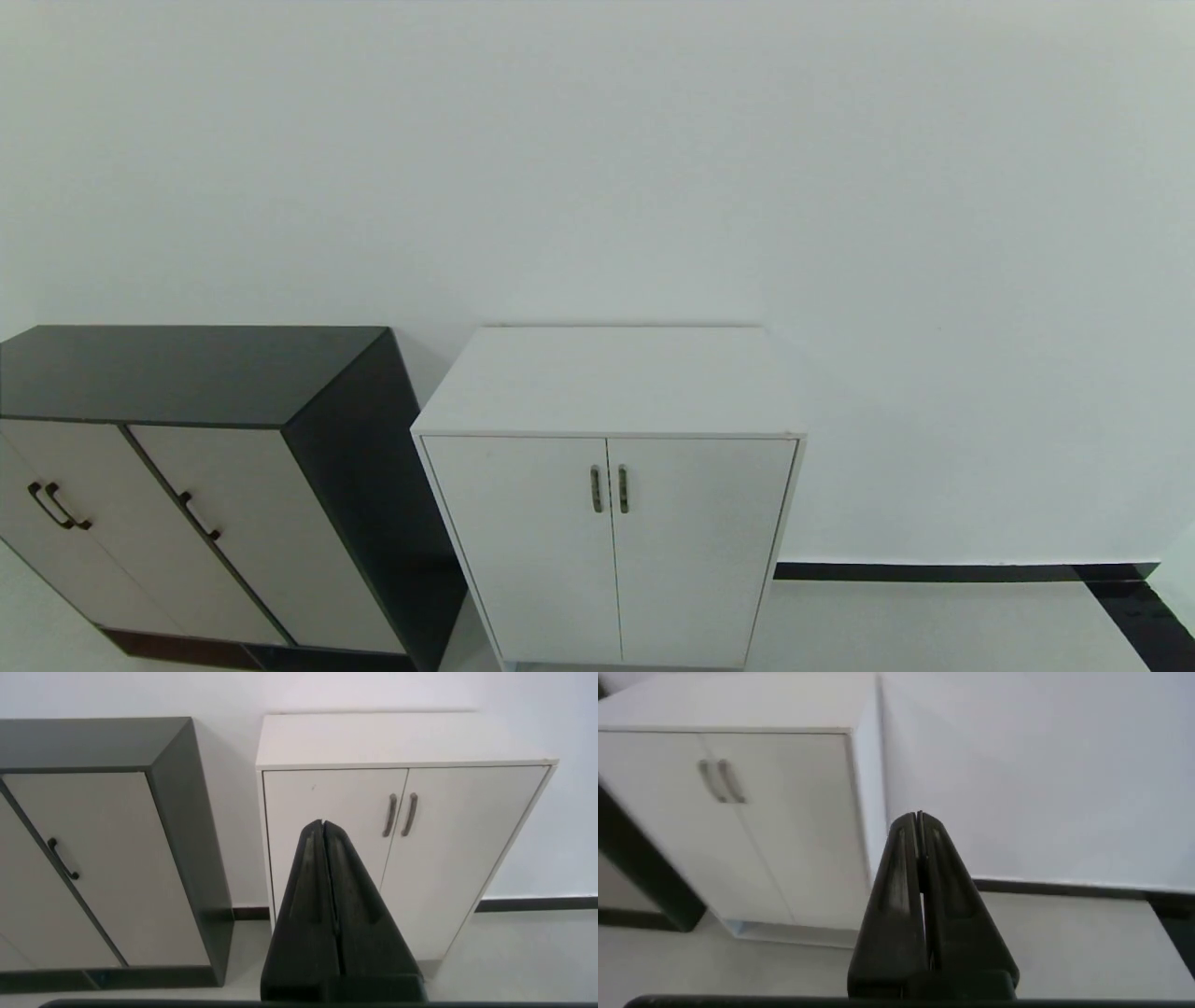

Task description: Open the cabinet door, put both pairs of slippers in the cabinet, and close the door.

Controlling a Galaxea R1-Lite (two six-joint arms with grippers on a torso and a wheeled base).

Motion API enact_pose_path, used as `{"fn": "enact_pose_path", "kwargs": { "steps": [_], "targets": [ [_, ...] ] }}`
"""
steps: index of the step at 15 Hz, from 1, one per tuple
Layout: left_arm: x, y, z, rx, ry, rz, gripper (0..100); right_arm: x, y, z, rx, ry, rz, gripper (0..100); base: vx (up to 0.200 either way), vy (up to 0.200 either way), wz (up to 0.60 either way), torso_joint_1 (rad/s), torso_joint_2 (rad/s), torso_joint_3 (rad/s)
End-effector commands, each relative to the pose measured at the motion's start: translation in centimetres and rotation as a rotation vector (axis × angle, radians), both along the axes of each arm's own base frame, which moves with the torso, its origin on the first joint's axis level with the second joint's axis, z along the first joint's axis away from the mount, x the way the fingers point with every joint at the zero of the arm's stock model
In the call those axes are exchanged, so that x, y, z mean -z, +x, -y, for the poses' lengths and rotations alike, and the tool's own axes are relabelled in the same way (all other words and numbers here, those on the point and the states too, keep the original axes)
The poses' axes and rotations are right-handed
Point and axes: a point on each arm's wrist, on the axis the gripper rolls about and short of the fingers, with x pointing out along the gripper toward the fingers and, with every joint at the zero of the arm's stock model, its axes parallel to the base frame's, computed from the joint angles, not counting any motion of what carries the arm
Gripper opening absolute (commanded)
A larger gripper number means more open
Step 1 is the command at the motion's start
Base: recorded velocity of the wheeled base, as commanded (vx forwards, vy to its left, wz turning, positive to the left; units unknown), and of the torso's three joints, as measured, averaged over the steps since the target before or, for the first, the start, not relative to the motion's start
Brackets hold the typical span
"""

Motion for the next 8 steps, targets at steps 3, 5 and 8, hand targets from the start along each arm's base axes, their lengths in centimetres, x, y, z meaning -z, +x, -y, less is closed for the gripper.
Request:
{"fn": "enact_pose_path", "kwargs": {
  "steps": [3, 5, 8],
  "targets": [
    [0.0, 0.0, 0.0, 0.001, 0.0, 0.0, 0, 0.11, -0.5, -0.04, 0.098, 0.006, 0.066, 0, 0.0, 0.0, 0.0, 0.0, 0.0, 0.0],
    [0.0, 0.0, 0.0, 0.0, 0.0, 0.0, 0, 0.15, -0.7, -0.02, 0.102, 0.01, 0.09, 0, 0.0, 0.0, 0.0, 0.0, 0.0, 0.0],
    [0.0, 0.0, 0.0, 0.0, 0.0, 0.0, 0, 0.18, -0.69, -0.09, 0.058, 0.006, 0.09, 0, 0.0, 0.0, 0.0, 0.0, 0.0, 0.0]
  ]
}}
